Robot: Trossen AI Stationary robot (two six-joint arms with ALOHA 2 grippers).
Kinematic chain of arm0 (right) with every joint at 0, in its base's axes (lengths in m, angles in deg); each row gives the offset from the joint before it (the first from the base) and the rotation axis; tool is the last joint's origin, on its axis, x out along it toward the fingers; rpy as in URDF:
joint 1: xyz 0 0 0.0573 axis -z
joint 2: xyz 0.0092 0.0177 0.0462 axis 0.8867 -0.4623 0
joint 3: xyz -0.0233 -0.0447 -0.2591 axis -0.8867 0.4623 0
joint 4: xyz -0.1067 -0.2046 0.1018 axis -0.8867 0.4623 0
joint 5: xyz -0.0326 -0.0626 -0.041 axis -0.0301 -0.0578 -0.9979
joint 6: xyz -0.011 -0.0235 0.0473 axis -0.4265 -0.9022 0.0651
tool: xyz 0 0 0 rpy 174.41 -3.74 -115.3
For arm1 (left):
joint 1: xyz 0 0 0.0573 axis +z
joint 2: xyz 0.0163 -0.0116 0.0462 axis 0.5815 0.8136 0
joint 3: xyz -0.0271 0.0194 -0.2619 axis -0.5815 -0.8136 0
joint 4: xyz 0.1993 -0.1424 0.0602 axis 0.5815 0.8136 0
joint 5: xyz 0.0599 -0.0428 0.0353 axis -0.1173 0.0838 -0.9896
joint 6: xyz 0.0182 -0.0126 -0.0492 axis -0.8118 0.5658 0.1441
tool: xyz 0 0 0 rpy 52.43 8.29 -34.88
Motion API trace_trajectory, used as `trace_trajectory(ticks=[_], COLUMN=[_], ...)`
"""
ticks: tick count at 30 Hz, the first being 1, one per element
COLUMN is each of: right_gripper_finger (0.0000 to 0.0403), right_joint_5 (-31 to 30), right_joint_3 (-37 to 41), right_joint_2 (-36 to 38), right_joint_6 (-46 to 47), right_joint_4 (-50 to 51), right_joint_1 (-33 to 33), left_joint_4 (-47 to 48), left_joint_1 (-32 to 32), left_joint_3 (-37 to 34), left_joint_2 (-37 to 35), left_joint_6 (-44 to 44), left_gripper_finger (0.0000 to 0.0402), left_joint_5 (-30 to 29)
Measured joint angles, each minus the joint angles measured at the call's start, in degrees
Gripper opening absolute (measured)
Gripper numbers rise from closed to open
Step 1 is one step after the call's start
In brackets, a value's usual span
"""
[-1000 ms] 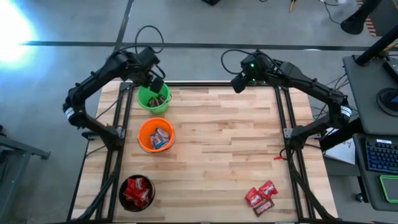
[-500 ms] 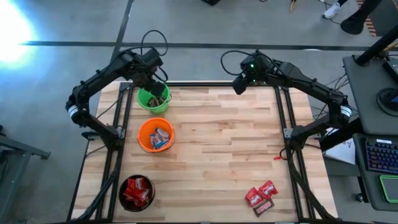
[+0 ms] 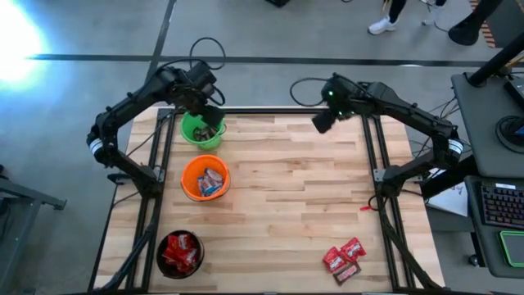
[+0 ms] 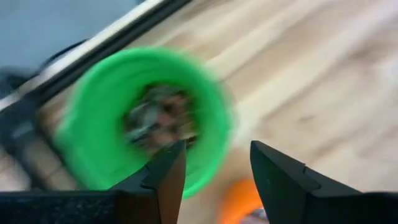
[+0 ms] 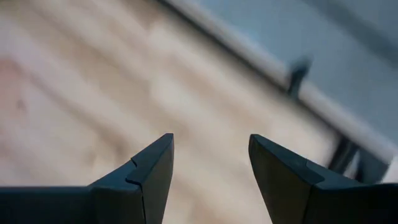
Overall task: Organize candy in baskets
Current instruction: Put the red candy into the black bucket
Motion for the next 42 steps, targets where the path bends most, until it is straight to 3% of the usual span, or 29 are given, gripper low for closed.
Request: trace_trajectory(ticks=[4, 10, 15, 28, 35, 38, 42], right_gripper_finger=[0.0201, 0.0201, 0.0201, 0.0201, 0.0201, 0.0201, 0.0201], right_joint_5=[6.7, 12.1, 15.7, 17.6, 17.8, 17.6, 17.6], right_joint_3=[0.0, 0.0, 0.0, 0.0, 0.0, 0.0, 0.0], right_joint_2=[0.0, 0.4, 1.5, 1.8, 1.8, 1.4, -0.5], right_joint_6=[7.9, 14.7, 21.3, 48.7, 66.2, 67.5, 56.2], right_joint_4=[12.5, 22.7, 23.4, 23.4, 23.4, 23.6, 23.8], right_joint_1=[-0.8, -8.0, -16.9, -44.8, -60.0, -65.4, -70.9], left_joint_4=[-6.3, -10.4, -11.6, -18.3, -18.4, -19.1, -21.9], left_joint_1=[-1.4, -5.0, -8.8, -23.5, -30.2, -32.3, -34.0], left_joint_3=[0.0, 0.0, 0.0, -0.6, -0.7, -0.7, -0.7], left_joint_2=[0.0, 0.0, 0.0, 0.0, 0.0, 0.0, 0.0], left_joint_6=[-2.2, -3.3, -3.8, -1.5, 2.5, 4.6, 6.6], left_gripper_finger=[0.016, 0.0157, 0.0157, 0.0157, 0.0157, 0.0157, 0.0157], left_joint_5=[6.4, 7.8, 7.8, 7.6, 3.2, 1.7, 1.0])
